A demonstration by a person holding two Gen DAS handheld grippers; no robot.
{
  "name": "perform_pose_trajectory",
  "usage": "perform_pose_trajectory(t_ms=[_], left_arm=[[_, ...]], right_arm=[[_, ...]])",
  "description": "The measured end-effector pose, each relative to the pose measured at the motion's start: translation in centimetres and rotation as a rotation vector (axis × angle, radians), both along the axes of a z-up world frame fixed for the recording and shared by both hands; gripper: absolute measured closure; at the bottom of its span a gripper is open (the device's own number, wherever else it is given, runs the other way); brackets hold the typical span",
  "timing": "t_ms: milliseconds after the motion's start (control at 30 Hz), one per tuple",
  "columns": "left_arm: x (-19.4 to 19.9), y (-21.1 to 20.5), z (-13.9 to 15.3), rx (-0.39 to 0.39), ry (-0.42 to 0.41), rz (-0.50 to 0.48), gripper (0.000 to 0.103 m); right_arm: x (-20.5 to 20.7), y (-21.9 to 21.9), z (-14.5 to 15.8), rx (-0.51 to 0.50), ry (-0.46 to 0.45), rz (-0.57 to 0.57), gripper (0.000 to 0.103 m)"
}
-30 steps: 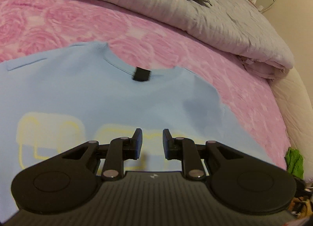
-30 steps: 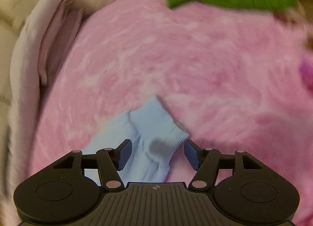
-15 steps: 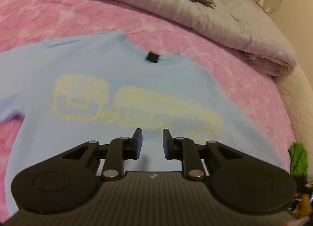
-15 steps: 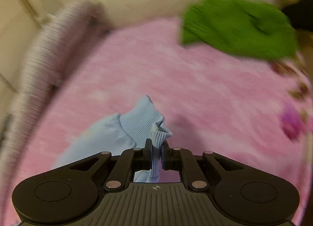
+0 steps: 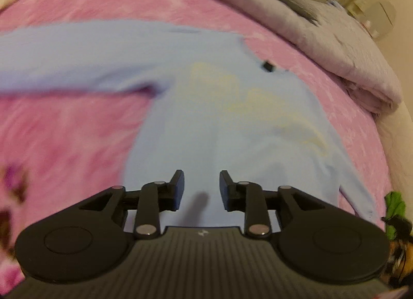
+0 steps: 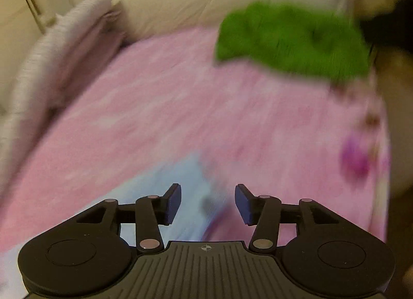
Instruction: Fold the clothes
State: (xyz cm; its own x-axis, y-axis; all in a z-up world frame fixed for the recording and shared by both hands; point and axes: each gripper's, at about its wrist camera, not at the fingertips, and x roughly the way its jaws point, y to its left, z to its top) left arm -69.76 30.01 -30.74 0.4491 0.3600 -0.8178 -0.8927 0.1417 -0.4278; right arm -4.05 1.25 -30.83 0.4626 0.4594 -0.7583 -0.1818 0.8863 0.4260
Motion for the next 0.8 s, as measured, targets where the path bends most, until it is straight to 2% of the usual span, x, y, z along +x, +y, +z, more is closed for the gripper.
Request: perform_pose_trajectory(t_ms=[100,167,267,367,433,467,500,533,567,633,700,767,800], left_arm=[[-3.8,-1.9,-1.4,-0.074,-0.063,0.045,0.076],[-6.0,-3.1,-2.4,-0.117,-0.110,0.072,0.074],[-8.4,-4.8,-4.4,-0.143,-0.196,0.088,0.073],[-9.2,-6.1,-6.9,-0.110,-0.299,0.078,0.071],[-8.7,-6.8,-8.3,-0.067,-0.378,0.064,0.071],[-8.3,-7.0,-8.7,-0.038,-0.425,0.039,0.072],[-7.9,-7.2,-9.0,-0.009,-0.472,0.014,0.080],[-7.3,-7.4,-9.0,0.029,-0.505,-0.032,0.088],[-6.9,-7.5,-8.7,0.060,-0.515,-0.069,0.093],[-6.3,-7.1,-7.2,0.117,-0.536,-0.130,0.096],[-6.1,-6.1,-5.4,0.156,-0.531,-0.147,0.097],[-5.9,-4.0,-3.1,0.127,-0.545,-0.093,0.098],[-5.8,-3.1,-1.8,0.139,-0.551,-0.081,0.098]], right_arm=[[-7.6,-0.1,-0.7,0.174,0.241,0.236,0.053],[-12.7,0.4,-1.7,0.194,0.372,0.375,0.053],[-18.6,1.3,-4.0,0.189,0.483,0.544,0.053],[-21.7,1.9,-5.9,0.206,0.467,0.667,0.053],[-21.9,2.4,-6.8,0.248,0.412,0.735,0.053],[-21.9,2.6,-6.9,0.269,0.394,0.766,0.057],[-22.0,2.7,-6.9,0.287,0.368,0.798,0.070],[-22.0,2.9,-6.9,0.302,0.332,0.830,0.094],[-22.2,2.9,-6.7,0.325,0.301,0.861,0.095],[-22.8,2.5,-5.4,0.398,0.233,0.910,0.095],[-22.6,2.4,-3.0,0.468,0.146,0.933,0.095],[-21.6,3.0,-0.6,0.510,0.137,0.893,0.095],[-21.0,3.5,0.7,0.539,0.151,0.875,0.095]])
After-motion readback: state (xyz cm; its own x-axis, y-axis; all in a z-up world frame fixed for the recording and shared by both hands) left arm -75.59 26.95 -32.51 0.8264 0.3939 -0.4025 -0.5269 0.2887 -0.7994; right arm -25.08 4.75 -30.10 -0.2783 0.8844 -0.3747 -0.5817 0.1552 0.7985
